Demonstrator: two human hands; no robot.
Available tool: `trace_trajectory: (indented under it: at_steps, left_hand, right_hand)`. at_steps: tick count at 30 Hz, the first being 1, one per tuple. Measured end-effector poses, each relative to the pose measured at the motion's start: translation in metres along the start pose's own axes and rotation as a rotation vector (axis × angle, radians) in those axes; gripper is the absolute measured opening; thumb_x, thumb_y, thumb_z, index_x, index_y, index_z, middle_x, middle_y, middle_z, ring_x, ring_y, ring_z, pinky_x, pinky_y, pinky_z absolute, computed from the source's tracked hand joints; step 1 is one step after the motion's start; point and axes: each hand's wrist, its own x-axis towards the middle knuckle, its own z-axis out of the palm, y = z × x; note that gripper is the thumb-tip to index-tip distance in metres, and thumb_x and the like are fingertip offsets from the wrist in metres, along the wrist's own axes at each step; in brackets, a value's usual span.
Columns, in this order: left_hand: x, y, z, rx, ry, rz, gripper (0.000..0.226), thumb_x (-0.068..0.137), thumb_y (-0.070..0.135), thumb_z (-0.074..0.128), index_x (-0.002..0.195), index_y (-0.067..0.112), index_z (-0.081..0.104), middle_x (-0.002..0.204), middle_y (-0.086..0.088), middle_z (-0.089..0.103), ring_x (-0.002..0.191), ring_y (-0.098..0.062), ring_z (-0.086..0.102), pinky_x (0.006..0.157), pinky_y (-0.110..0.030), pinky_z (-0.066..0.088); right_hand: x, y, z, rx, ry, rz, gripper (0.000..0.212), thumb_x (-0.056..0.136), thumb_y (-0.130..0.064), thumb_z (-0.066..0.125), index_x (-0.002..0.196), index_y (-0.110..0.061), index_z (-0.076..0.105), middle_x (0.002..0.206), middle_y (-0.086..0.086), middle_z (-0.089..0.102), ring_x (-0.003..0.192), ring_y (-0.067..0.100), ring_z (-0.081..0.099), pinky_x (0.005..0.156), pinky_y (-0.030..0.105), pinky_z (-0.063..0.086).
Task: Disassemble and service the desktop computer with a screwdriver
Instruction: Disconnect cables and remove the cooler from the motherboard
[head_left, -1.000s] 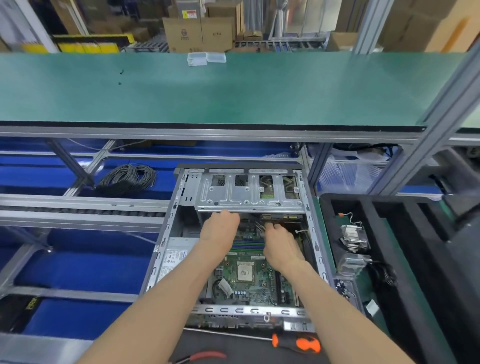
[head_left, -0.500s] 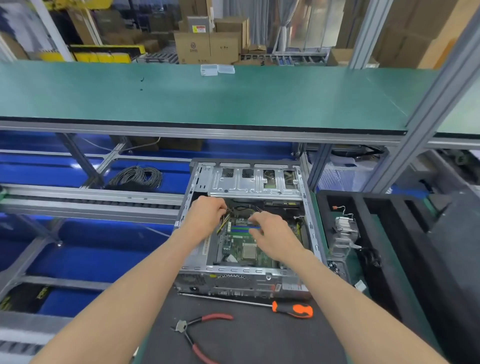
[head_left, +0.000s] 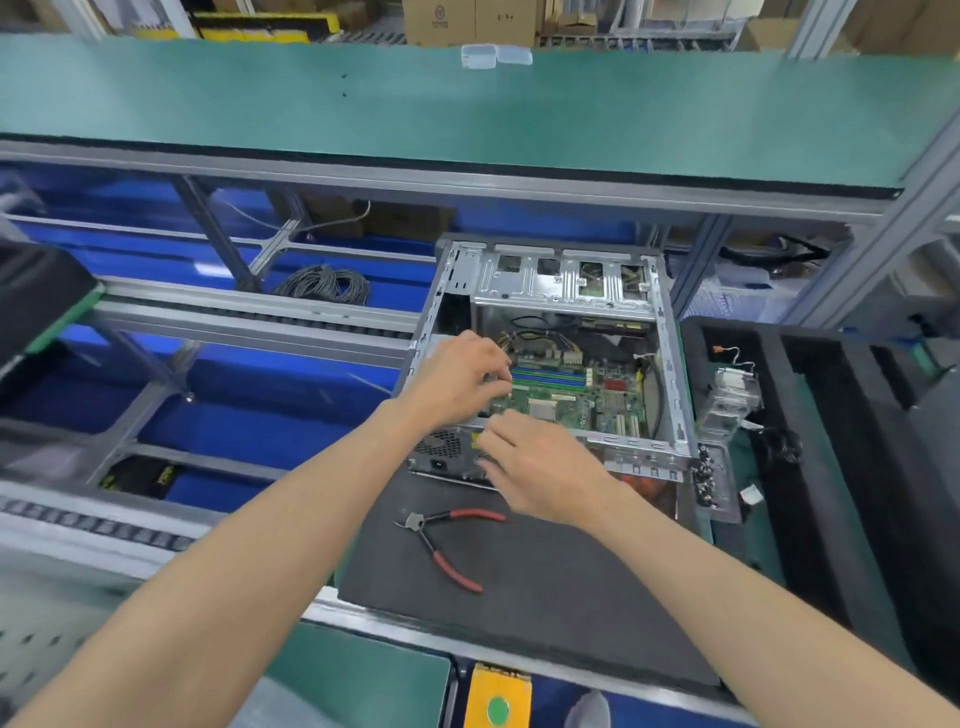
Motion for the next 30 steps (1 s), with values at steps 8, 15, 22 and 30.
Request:
trace_trajectory:
  at_steps: [8,15,22,30]
  left_hand:
    - [-0.018,-0.002,0.006,-0.069,-0.061,-0.042,0.026,0.098,0.038,0.06,0.103,0.019,0.077,0.121,0.003,0.069,0.116,-0.017,0.053,0.106,-0.039,0.037]
    - [-0.021,-0.006,0.009,-0.14,-0.046,-0.034,0.024,0.099,0.031,0.059,0.101,0.014,0.077,0.107,0.002,0.071,0.109,-0.016,0.053,0.101,-0.039,0.041]
    - [-0.019,-0.007,0.009,-0.16,-0.058,-0.049,0.024,0.097,0.032,0.062,0.102,0.013,0.077,0.104,0.003,0.071,0.109,-0.015,0.052,0.101,-0.037,0.041]
    - [-0.001,-0.007,-0.003,-0.312,-0.063,-0.183,0.013,0.085,0.037,0.077,0.092,0.026,0.079,0.084,0.022,0.065,0.078,0.016,0.053,0.065,-0.004,0.035]
  right_hand:
    - [-0.013,-0.037,0.083,0.003,-0.419,0.115,0.029,0.101,-0.011,0.049,0.13,-0.008,0.05,0.125,0.012,0.051,0.112,0.031,0.05,0.095,0.041,0.043]
    - [-0.017,-0.032,0.118,-0.04,-0.471,0.307,0.048,0.095,-0.002,0.056,0.14,-0.004,0.038,0.141,0.017,0.041,0.125,0.036,0.043,0.099,0.044,0.041]
    - [-0.012,-0.026,0.094,0.082,-0.453,0.25,0.043,0.082,0.008,0.054,0.12,-0.007,0.042,0.114,0.016,0.055,0.1,0.036,0.058,0.07,0.039,0.037]
    - [0.008,0.003,0.006,0.199,-0.379,0.146,0.033,0.083,0.008,0.048,0.109,-0.011,0.039,0.111,0.013,0.057,0.088,0.038,0.059,0.067,0.046,0.048]
